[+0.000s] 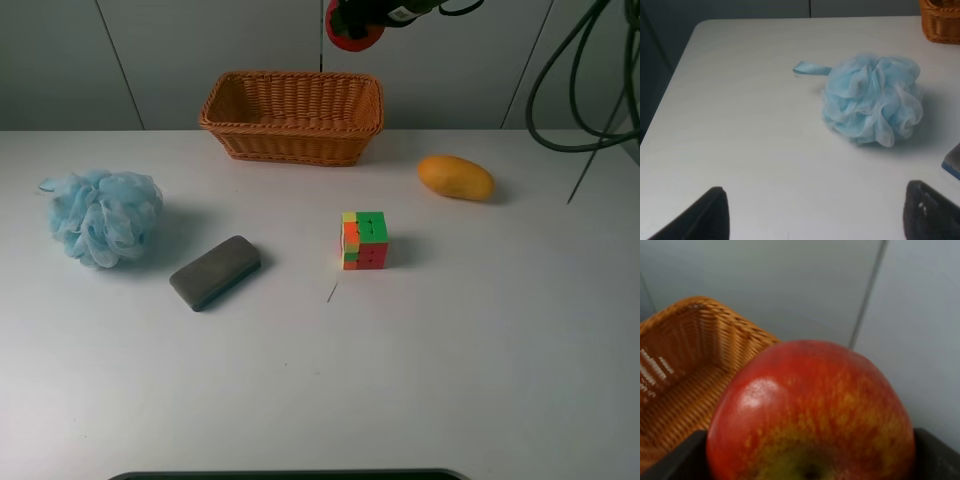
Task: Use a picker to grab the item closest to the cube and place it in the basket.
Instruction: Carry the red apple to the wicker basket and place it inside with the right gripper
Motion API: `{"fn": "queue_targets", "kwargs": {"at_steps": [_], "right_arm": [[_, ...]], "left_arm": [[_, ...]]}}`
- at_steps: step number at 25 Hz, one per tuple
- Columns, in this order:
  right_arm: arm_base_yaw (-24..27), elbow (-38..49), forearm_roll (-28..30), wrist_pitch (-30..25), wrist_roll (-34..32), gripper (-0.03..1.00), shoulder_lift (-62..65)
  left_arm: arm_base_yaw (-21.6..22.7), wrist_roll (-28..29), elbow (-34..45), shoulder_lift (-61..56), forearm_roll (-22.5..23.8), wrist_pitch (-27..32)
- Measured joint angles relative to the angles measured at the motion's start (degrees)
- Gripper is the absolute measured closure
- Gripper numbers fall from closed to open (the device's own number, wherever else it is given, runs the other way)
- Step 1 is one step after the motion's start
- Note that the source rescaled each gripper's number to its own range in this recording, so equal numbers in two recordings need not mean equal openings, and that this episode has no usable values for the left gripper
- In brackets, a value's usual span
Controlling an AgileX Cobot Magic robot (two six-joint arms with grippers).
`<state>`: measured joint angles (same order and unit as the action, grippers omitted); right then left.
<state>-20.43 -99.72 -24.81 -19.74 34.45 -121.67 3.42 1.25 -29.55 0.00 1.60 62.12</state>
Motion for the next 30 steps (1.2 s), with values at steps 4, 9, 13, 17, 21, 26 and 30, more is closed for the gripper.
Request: {"fn": "queue_targets", "kwargs": {"at_steps": [4,9,13,17,21,26,30], "right_arm": [[-1.44,-6.30,-1.65,-1.52,0.12,0.90,-7.12],[-2.00,-6.86,-2.76,-2.65,0.12,0.90,-10.98],[-2.12,-7.28,-2.76,-3.82,0.33,0.90,-11.13],[-2.22,-7.43,-2.76,-5.17,0.46,0.90,-11.13],[-2.22,-7.43,-2.76,-5.73,0.57,0.14,-11.13],[-2.22,-7.43,-2.76,-5.73,0.68,-0.02,-11.13],[-2.22,-7.52,-2.76,-5.84,0.68,-0.02,-11.02]], "left_arm": [[0.00,0.00,0.00,0.00,0.00,0.00],[0.00,0.00,0.00,0.00,0.00,0.00],[0.00,0.00,0.00,0.00,0.00,0.00],[0.00,0.00,0.00,0.00,0.00,0.00],[0.00,0.00,0.00,0.00,0.00,0.00],[0.00,0.00,0.00,0.00,0.00,0.00],[0.00,0.00,0.00,0.00,0.00,0.00]]}}
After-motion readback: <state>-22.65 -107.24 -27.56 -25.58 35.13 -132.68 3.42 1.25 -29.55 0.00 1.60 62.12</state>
